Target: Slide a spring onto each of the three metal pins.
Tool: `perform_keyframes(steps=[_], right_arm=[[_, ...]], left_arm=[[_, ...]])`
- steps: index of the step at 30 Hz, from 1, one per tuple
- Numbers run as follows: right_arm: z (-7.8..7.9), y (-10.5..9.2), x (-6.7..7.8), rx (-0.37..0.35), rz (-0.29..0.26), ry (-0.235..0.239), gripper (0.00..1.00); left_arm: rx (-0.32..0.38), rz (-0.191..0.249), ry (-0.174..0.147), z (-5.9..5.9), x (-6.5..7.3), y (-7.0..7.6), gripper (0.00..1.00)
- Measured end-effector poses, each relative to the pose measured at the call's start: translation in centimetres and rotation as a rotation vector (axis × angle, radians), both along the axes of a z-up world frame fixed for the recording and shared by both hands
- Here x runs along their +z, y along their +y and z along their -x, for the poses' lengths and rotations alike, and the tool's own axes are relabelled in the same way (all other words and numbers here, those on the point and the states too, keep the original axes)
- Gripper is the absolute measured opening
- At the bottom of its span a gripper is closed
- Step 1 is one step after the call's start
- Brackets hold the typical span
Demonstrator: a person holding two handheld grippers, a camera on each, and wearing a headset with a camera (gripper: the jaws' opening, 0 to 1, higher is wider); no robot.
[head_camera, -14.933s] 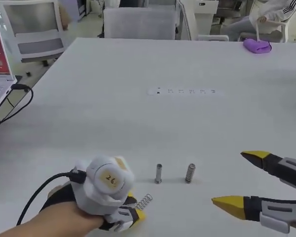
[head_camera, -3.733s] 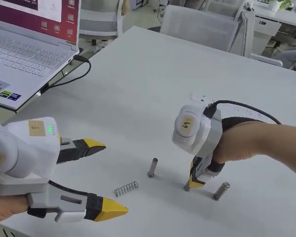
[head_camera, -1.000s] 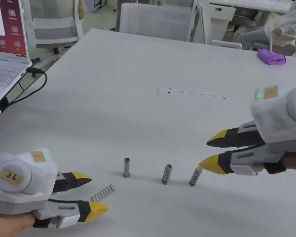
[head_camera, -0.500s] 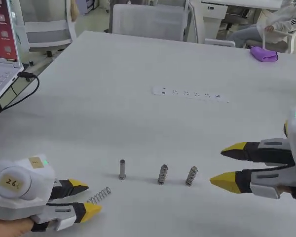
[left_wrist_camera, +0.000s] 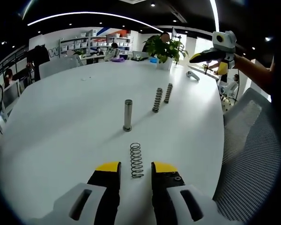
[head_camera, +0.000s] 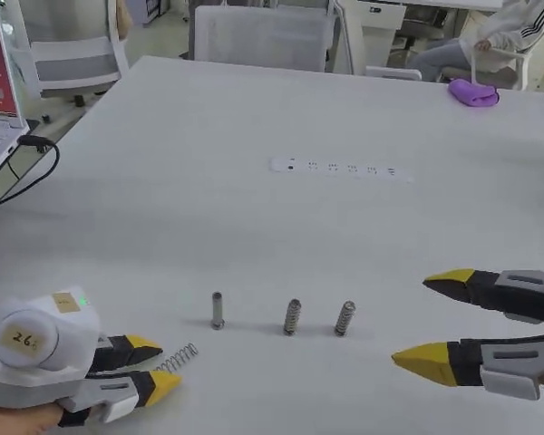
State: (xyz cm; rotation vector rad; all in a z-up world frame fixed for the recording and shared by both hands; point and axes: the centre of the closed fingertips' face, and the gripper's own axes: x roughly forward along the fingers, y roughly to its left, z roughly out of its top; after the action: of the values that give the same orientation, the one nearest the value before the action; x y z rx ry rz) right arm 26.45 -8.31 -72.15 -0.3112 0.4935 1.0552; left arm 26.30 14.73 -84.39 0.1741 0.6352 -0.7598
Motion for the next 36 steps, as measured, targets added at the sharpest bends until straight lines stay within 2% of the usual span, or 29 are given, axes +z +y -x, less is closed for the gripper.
perform_keyframes(steps=[6, 9, 12, 18, 24, 29, 36], right_arm=[[0.4, -0.3, -0.1, -0.010, -0.037, 0.012, 0.72], [0.2, -0.5, -0.1, -0.032, -0.047, 0.003, 0.80], [0.3, -0.6, -0.1, -0.039, -0.055, -0.003, 0.83], [0.1, -0.9, -0.2, -0.053, -0.060, 0.000, 0.83], [-0.1, -1.1, -0.1, -0.063, -0.066, 0.000, 0.83], [0.0, -0.9, -0.1, -0.062, -0.068, 0.000, 0.82], [0.1, -0.8, -0.2, -0.063, -0.065, 0.004, 0.81]], left_arm=[[0.000, -0.005, 0.006, -0.1, -0.2, -0.1, 0.16], [-0.002, -0.011, 0.006, -0.1, -0.2, -0.2, 0.15], [-0.002, -0.011, 0.006, -0.2, -0.2, -0.2, 0.13], [-0.003, -0.020, 0.006, -0.3, -0.2, -0.3, 0.09], [0.003, -0.028, 0.003, -0.2, -0.2, 0.0, 0.09], [0.006, -0.040, -0.006, -0.1, -0.3, 0.3, 0.03], [0.008, -0.034, -0.012, -0.2, -0.3, 0.2, 0.03]])
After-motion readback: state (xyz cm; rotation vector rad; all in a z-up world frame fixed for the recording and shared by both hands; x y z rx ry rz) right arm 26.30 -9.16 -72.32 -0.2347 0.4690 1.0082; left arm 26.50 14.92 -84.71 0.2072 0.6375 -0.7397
